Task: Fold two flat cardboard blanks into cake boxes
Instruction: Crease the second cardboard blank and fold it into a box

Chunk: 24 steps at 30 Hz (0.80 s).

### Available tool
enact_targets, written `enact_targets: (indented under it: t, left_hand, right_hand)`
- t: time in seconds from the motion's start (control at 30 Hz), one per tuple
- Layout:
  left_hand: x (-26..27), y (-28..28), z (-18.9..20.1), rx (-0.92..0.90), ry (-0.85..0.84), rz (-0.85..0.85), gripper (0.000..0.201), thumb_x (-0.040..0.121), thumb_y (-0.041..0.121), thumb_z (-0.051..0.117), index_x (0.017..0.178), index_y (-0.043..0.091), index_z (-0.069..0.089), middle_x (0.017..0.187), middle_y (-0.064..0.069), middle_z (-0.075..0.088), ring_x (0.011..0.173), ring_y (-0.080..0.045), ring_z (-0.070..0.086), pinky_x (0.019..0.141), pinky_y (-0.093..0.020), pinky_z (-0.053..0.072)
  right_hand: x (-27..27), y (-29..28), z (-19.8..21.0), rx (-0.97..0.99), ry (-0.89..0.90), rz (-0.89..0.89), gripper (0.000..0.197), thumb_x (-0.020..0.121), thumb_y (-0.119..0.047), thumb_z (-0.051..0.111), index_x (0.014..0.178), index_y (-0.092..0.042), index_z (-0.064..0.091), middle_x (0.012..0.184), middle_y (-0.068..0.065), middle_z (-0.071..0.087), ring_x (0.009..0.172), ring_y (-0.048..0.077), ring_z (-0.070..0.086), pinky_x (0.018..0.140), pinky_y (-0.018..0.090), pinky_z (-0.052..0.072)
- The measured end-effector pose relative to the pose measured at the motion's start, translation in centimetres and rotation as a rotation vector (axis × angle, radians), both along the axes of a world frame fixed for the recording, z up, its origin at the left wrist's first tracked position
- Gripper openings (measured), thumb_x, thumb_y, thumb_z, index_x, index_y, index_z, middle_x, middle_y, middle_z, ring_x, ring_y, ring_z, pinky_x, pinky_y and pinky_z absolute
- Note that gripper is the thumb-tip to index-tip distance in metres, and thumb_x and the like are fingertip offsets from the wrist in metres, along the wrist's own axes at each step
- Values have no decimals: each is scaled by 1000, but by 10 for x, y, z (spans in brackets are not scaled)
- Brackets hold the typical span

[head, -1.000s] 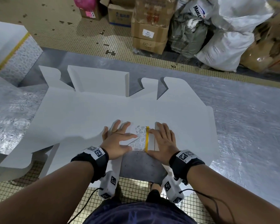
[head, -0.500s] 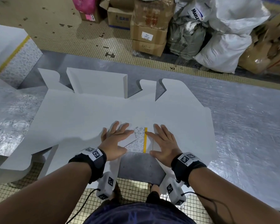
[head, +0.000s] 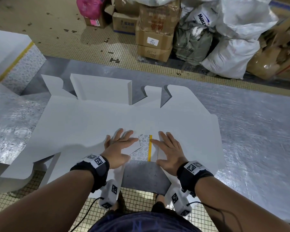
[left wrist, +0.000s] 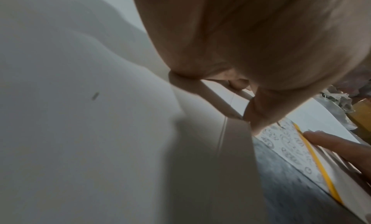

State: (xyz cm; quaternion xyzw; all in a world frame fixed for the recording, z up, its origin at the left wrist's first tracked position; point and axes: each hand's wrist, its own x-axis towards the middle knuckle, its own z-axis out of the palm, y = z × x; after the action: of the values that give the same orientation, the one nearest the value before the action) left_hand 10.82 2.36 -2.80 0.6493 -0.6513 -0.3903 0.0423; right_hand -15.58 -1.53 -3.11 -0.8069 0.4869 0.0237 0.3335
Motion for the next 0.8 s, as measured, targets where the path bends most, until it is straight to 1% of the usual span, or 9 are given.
enact_targets:
  t: [0.2, 0.3, 0.43, 0.53, 0.6, 0.67, 0.7, 0.77, 0.8]
  left_hand:
    - [-1, 0, 0, -17, -10, 6, 80, 86, 11, 62, 145, 55, 31, 156, 38, -3, 143, 7, -26, 116, -38, -23]
    - [0, -2, 0, -12, -19, -4, 79, 87, 11, 63, 145, 55, 32, 155, 38, -3, 142, 8, -25, 115, -36, -22]
    - [1, -3, -1, -10, -22, -20, 81, 87, 11, 64, 139, 63, 30, 154, 39, -2, 145, 5, -23, 116, -36, -19]
    - [5, -7, 1, 5, -24, -43, 79, 87, 12, 65, 133, 68, 33, 150, 44, 0, 143, 9, -18, 114, -31, -11]
    - [11, -13, 5, 24, -29, -70, 77, 87, 9, 65, 131, 67, 39, 147, 46, 6, 140, 11, -9, 109, -28, -1]
    - [17, -25, 11, 20, -47, -90, 72, 88, 9, 66, 128, 65, 47, 143, 45, 18, 137, 9, 3, 106, -30, 6]
    - [20, -31, 14, 21, -50, -76, 68, 89, 10, 65, 124, 66, 48, 143, 41, 26, 137, 5, 10, 109, -31, 10]
    - [24, -47, 19, -18, -29, -7, 59, 94, 14, 61, 112, 69, 50, 143, 23, 47, 135, -7, 33, 112, -31, 26]
    - [24, -55, 22, -40, 3, 32, 52, 96, 13, 58, 114, 62, 56, 138, 12, 56, 130, -12, 45, 109, -27, 34]
  right_hand:
    - [-3, -2, -2, -2, -6, 13, 83, 82, -37, 63, 152, -48, 21, 164, -14, -11, 149, 11, -23, 122, 35, -6]
    - [-3, -4, 1, 9, -3, -4, 76, 85, -42, 64, 150, -51, 26, 164, -17, -5, 150, 9, -17, 123, 35, -2]
    - [-3, -9, 4, -8, -41, -62, 67, 77, -62, 54, 142, -57, 38, 162, -20, 15, 150, 10, 2, 122, 35, 6]
    - [-4, -17, 5, -22, -120, -146, 50, 83, -57, 61, 132, -58, 50, 151, -23, 37, 141, 10, 23, 118, 38, 23]
    - [-5, -25, 7, 11, -215, -214, 41, 85, -54, 63, 125, -55, 58, 138, -28, 49, 132, 9, 32, 112, 39, 34]
    - [-5, -36, 14, 53, -301, -274, 37, 87, -53, 58, 122, -44, 66, 121, -29, 58, 127, 10, 42, 109, 38, 39]
    - [-5, -43, 19, 74, -320, -295, 32, 93, -46, 56, 120, -35, 70, 117, -21, 64, 125, 14, 49, 107, 36, 41]
    - [-4, -60, 28, 90, -295, -309, 33, 103, -36, 48, 116, -20, 73, 117, 1, 71, 118, 21, 60, 103, 33, 44]
    - [-3, -68, 33, 86, -267, -309, 35, 104, -35, 45, 116, -16, 72, 121, 4, 70, 117, 22, 60, 101, 29, 43]
